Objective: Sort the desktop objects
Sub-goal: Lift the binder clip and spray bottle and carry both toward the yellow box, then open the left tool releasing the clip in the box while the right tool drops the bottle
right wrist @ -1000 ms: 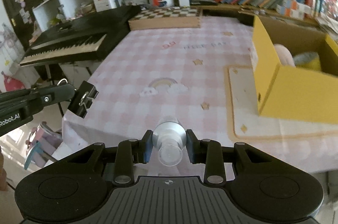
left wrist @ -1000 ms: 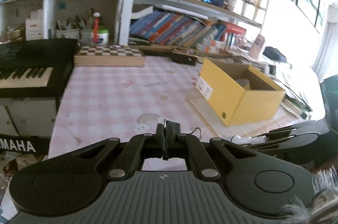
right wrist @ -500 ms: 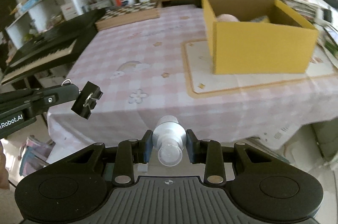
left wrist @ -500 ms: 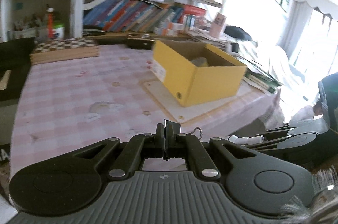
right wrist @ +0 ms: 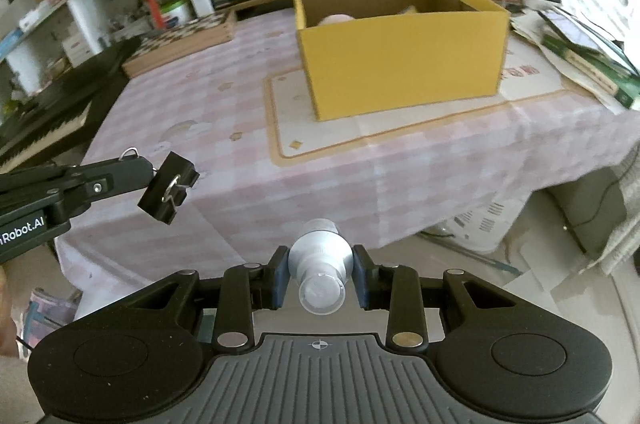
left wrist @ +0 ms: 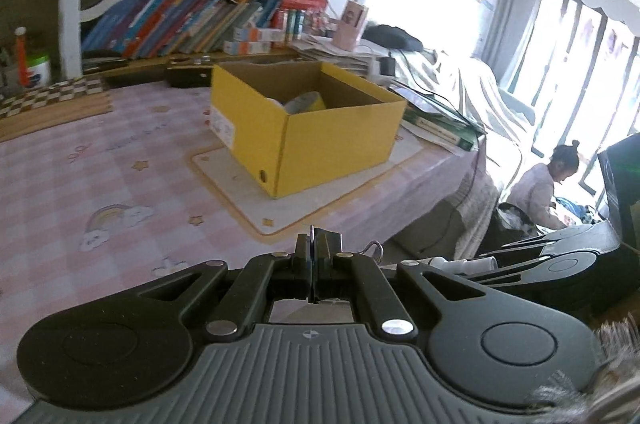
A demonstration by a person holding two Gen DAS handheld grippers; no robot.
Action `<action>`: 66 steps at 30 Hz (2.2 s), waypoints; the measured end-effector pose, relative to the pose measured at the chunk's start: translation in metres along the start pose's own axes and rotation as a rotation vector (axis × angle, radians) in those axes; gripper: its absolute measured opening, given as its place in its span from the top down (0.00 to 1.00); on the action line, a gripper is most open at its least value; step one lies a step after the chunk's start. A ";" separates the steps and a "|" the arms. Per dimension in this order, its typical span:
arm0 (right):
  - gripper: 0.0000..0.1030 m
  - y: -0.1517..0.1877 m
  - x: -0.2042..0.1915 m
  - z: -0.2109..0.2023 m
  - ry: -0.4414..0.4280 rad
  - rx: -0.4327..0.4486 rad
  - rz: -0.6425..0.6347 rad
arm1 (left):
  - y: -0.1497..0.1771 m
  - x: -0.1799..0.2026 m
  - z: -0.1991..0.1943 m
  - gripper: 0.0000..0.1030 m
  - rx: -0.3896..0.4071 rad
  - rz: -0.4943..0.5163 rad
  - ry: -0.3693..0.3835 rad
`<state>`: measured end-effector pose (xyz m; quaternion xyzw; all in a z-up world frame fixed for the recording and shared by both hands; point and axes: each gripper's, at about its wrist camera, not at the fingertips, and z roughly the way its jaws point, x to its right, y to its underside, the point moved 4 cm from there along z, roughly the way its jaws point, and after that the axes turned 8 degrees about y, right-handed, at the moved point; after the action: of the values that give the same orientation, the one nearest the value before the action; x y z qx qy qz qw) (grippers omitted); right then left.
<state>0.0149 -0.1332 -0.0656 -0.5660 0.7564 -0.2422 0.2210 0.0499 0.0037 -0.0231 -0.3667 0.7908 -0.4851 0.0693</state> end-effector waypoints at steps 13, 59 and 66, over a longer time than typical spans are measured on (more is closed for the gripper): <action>0.68 -0.015 0.060 0.006 0.021 0.001 0.053 | -0.025 0.043 0.053 0.99 -0.028 0.045 0.045; 0.68 -0.215 0.154 0.046 -0.179 0.284 -0.148 | -0.166 0.056 0.179 0.99 0.137 0.099 -0.280; 0.68 -0.237 0.138 0.084 -0.170 0.276 -0.217 | -0.165 0.026 0.213 0.99 0.046 0.084 -0.353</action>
<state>0.2076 -0.3330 0.0066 -0.6271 0.6289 -0.3174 0.3324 0.2148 -0.2089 0.0077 -0.4112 0.7695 -0.4280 0.2357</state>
